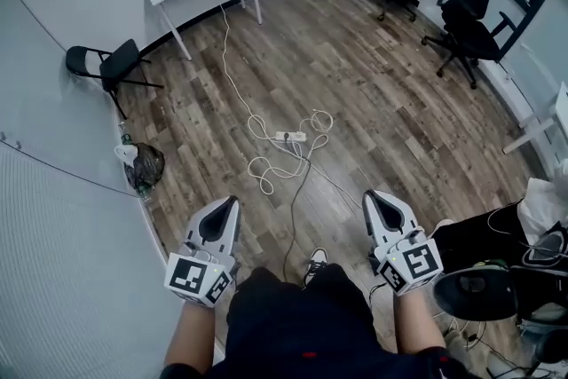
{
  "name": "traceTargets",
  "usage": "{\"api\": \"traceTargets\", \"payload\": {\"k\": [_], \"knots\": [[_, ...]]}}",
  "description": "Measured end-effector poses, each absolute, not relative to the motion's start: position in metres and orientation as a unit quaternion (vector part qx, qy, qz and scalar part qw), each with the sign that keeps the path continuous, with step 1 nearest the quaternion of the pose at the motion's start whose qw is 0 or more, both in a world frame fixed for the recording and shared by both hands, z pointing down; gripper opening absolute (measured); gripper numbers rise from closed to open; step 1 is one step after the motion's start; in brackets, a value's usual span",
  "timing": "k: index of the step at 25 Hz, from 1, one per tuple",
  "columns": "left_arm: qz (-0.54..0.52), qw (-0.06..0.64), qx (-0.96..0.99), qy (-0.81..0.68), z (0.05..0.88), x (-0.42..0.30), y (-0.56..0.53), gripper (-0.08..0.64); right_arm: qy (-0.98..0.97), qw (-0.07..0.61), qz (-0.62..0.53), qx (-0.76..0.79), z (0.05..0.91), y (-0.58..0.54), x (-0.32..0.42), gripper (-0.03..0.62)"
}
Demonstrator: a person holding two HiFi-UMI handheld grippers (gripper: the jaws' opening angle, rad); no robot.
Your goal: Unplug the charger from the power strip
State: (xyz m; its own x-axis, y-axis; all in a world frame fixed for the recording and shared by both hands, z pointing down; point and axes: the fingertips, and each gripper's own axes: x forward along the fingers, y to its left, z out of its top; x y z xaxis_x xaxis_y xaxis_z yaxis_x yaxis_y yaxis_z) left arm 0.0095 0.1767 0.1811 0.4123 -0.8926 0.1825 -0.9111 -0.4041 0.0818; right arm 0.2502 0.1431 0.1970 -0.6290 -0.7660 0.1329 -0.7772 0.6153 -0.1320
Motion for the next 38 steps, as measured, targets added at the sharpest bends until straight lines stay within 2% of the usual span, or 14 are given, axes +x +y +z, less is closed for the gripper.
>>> {"api": "traceTargets", "payload": {"k": [6,15,31,38], "knots": [[0.063,0.083,0.834,-0.541,0.186,0.037,0.138,0.023,-0.902,0.034,0.096,0.419,0.202,0.097,0.274,0.023],[0.061,0.092,0.839,-0.532,0.199,0.025,0.063,0.023,-0.903,0.048,0.092,0.416,0.205,0.030,0.255,0.023],[0.074,0.106,0.870,-0.475,0.222,-0.113,-0.157,0.023,-0.877,0.068,0.126,0.458,0.220,-0.166,0.109,0.023],[0.086,0.130,0.870,-0.468,0.251,-0.143,-0.207,0.023,-0.875,0.084,0.132,0.459,0.248,-0.225,0.082,0.023]]}}
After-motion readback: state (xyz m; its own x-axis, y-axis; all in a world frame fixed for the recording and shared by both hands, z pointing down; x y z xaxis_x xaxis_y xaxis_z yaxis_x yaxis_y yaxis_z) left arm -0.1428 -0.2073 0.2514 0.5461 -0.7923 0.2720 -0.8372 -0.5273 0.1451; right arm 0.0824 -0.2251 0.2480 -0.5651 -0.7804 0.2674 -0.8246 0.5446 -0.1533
